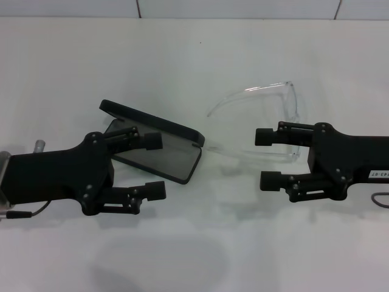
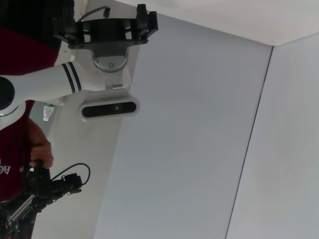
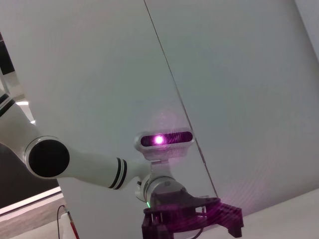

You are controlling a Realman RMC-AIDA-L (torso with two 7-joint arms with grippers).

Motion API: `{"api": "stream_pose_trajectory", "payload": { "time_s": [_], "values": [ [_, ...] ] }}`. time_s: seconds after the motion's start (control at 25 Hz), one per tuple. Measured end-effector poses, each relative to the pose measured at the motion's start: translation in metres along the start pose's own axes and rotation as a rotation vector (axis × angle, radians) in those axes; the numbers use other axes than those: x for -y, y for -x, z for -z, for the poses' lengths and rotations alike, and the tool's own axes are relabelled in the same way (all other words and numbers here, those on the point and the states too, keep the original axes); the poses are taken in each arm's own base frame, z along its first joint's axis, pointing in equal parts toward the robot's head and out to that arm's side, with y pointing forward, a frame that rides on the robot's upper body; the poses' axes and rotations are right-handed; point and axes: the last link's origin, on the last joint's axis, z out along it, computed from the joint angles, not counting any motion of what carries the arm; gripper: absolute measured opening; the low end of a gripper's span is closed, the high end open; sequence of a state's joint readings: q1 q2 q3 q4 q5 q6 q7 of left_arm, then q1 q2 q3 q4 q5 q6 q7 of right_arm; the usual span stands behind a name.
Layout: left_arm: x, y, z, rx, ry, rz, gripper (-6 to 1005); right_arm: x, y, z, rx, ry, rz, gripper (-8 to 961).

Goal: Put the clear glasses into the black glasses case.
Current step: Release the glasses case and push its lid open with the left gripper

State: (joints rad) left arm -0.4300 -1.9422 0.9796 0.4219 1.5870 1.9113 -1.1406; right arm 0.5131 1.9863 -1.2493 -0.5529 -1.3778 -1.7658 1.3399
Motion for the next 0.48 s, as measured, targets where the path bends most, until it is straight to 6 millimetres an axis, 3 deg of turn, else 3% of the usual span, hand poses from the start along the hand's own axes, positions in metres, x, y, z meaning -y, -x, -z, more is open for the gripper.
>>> {"api": "stream_pose_trajectory", "payload": {
  "time_s": [0.48],
  "values": [
    [-0.0018, 0.0025, 0.0003, -0.003, -0.003, 0.010, 879, 0.0003, 0.0013, -0.0034, 0.000, 0.008, 0.007, 831]
  ]
}}
